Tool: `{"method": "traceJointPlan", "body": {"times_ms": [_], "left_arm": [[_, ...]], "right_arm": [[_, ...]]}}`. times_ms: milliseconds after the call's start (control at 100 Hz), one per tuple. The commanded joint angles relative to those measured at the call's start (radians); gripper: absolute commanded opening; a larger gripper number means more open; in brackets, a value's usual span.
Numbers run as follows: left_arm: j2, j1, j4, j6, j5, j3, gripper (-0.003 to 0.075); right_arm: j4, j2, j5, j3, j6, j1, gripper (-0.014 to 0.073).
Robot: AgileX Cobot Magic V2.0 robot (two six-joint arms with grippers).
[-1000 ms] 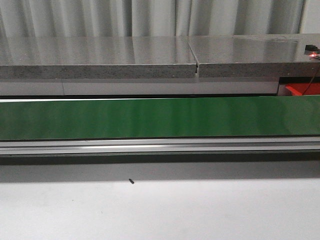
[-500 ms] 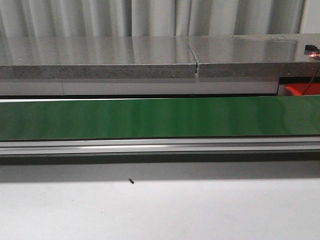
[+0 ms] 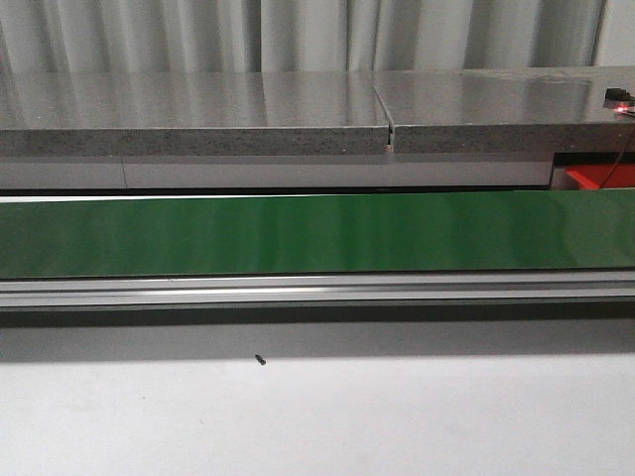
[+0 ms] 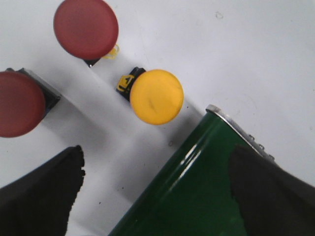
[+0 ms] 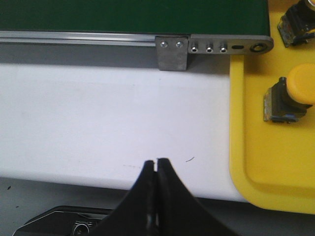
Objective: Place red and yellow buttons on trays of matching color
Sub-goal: 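Lower the yellow button onto the green belt and open the left gripper, then grasp a second yellow button from the table with the left gripper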
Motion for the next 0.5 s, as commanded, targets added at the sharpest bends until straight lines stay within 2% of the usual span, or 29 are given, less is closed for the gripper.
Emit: {"method": "traceJointPlan", "body": {"times_ms": [0,490], "left_arm": [[-0.026,-0.004,-0.017,-0.016,-0.043,-0.047,0.0585],[0.09,-0.037,-0.021,-0.031,-0.164,-0.049,0.0585]], "right_arm": [[0.0,0.001,-0.046,-0.035,-0.008,0.001,-0.0091],[0.0,0.001,-0.046,-0.035,-0.008,0.001,-0.0091]]}}
